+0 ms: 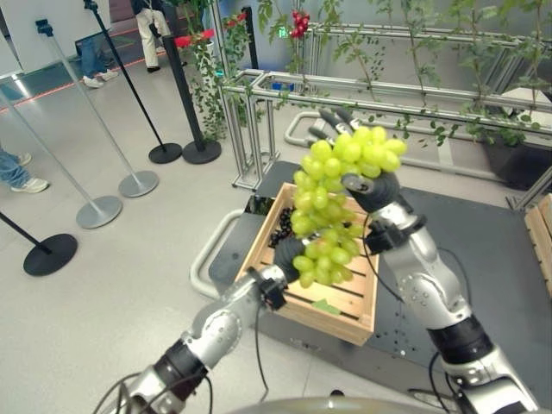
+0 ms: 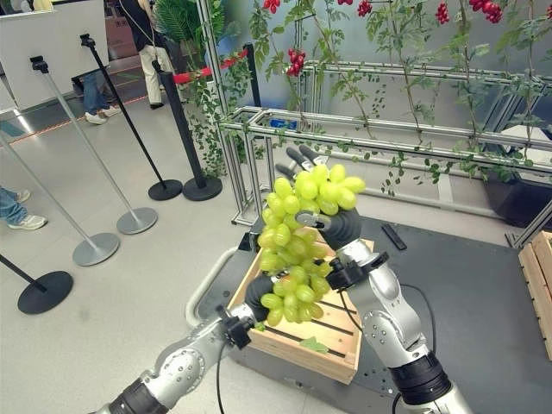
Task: Pick up the fruits from the basket on one side to the basket on the other side
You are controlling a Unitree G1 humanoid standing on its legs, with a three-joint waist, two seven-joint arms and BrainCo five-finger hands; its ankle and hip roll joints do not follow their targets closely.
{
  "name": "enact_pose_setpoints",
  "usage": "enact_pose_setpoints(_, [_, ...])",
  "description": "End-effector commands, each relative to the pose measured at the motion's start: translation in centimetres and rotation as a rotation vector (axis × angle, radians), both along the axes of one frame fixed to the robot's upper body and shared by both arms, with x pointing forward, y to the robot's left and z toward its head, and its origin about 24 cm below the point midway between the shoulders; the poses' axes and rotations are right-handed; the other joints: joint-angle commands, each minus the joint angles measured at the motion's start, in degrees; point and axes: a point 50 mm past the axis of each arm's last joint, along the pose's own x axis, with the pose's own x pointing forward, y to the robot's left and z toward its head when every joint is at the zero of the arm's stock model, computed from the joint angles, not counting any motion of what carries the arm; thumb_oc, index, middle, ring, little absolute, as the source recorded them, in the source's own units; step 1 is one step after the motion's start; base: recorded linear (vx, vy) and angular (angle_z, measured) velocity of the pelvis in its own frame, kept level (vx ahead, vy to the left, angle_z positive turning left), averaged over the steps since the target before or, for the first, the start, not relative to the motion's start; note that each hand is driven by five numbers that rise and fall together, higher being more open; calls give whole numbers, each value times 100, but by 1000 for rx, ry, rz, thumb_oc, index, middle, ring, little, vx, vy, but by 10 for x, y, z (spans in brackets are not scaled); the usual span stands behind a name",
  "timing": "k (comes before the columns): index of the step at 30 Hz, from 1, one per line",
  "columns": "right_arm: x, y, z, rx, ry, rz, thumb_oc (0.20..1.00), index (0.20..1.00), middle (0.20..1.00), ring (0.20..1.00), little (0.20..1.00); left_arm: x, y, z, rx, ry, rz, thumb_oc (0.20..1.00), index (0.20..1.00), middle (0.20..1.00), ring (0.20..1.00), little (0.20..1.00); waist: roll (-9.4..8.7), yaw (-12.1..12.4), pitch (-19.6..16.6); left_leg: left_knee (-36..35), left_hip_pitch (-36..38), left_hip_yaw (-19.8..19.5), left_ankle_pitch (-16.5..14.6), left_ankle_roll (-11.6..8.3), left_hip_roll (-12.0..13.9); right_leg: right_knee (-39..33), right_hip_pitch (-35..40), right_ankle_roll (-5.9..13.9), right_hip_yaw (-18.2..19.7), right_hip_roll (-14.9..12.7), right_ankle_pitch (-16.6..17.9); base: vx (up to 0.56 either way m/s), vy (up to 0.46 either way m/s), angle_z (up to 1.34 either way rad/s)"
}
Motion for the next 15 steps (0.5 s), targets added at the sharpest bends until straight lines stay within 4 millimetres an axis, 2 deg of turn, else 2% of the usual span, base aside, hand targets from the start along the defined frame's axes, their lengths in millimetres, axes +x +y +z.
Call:
enact_pose_setpoints(1, [-6,-7,20,122,-103,-8,1000,1000,1000,1000,1000,3,11,39,-72,-218,57,200,200,200,200,200,-298,121,-151,193,-84,-342,-169,80,-61,425,371,551,-254,-300,-584,-29,-111,6])
enact_pose_setpoints(2, [-5,-6,17,122,-92,6,1000,1000,1000,1000,1000,4,21,42,-63,-242,108,200,200,200,200,200,-300,183,-142,256,-121,-390,-158,53,-35,443,394,516,-304,-275,-617,-33,-97,17])
enact_pose_setpoints(4, [-5,-5,15,113,-83,10,1000,1000,1000,1000,1000,3,29,43,-53,-260,147,200,200,200,200,200,-298,261,-126,354,-206,-500,-140,21,-6,436,420,474,-391,-244,-651,-64,-109,28])
enact_pose_setpoints(8, [-4,-9,6,125,-48,1,1000,1000,1000,1000,1000,0,51,45,-37,-289,260,200,200,200,200,200,-278,623,33,589,-561,-1008,-11,-110,-18,450,489,347,-778,-174,-768,-122,-104,42])
enact_pose_setpoints(10, [-3,-15,2,131,-34,-26,1000,1000,1000,1000,1000,0,58,47,-25,-307,306,200,200,200,200,200,-239,806,126,698,-1005,-1414,204,-247,-86,462,450,290,-1285,-201,-813,-224,-55,79])
enact_pose_setpoints(11, [-4,-19,1,128,-31,-47,1000,1000,1000,1000,1000,0,58,46,-28,-303,311,200,200,200,200,200,-232,828,164,815,-1174,-1379,216,-281,-97,441,473,280,-1545,-239,-831,-229,1,151])
enact_pose_setpoints(12, [-5,-24,1,122,-39,-73,1000,1000,1000,1000,1000,2,59,49,-28,-315,331,200,200,200,200,200,-228,782,214,944,-1369,-984,274,-246,-14,420,466,286,-1808,-292,-809,-135,6,250])
enact_pose_setpoints(13, [-6,-29,1,124,-39,-95,1000,1000,1000,1000,1000,4,63,52,-12,-335,367,200,200,200,200,200,-257,680,193,1076,-1391,-223,175,-218,257,455,486,331,-1965,-321,-880,-128,46,280])
enact_pose_setpoints(14, [-5,-30,0,125,-33,-108,1000,1000,1000,1000,1000,7,65,55,-3,-348,386,200,200,200,200,200,-251,589,147,1048,-1369,510,201,-204,527,435,488,327,-2199,-362,-872,-51,27,221])
enact_pose_setpoints(15, [-5,-30,0,125,-34,-108,1000,1000,1000,1000,1000,7,65,55,-3,-349,386,200,200,200,200,200,-250,591,146,1048,-1369,514,201,-204,528,435,484,327,-2195,-362,-871,-68,110,143])
